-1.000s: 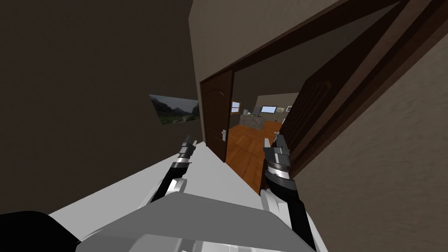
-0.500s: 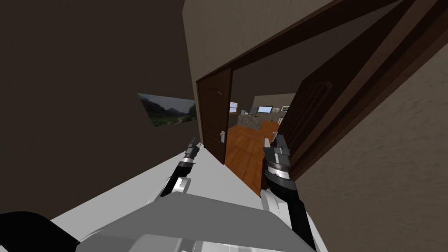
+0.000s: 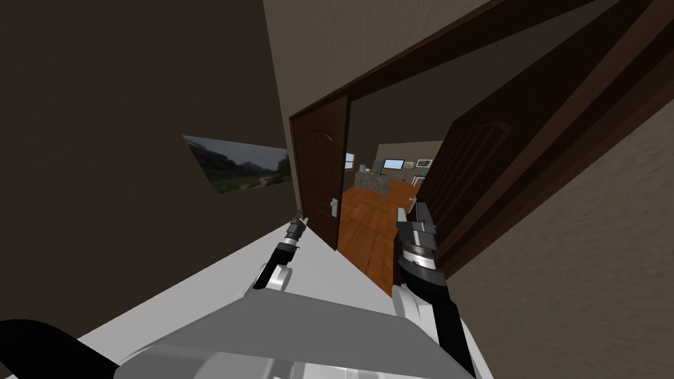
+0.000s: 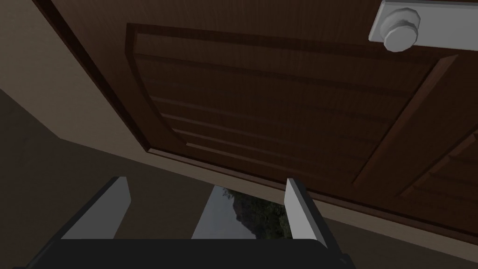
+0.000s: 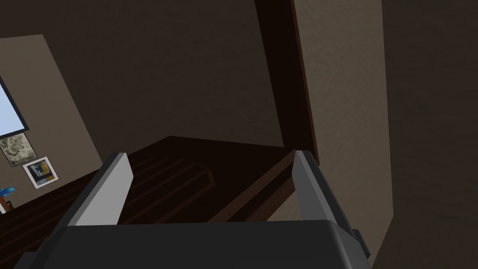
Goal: Push the door open
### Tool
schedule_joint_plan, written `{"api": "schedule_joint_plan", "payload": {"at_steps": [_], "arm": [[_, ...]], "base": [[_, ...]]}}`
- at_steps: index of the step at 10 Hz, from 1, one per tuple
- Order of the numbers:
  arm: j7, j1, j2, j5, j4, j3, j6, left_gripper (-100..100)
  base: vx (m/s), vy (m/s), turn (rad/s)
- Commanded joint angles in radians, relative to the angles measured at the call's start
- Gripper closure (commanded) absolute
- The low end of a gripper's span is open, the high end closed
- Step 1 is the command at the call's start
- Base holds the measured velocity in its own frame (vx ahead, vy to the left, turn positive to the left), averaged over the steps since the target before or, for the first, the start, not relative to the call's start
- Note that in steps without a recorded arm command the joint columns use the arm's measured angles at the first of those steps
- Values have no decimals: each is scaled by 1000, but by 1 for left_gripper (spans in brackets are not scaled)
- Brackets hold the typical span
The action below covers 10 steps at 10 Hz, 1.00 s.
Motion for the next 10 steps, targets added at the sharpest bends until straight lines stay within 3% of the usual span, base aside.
{"api": "schedule_joint_plan", "payload": {"at_steps": [1, 10], "arm": [[1, -17, 7, -1, 34, -17, 7, -100], [9, -126, 44, -1, 249, -102, 25, -100]], "base": [[84, 76, -106], [84, 83, -104]]}}
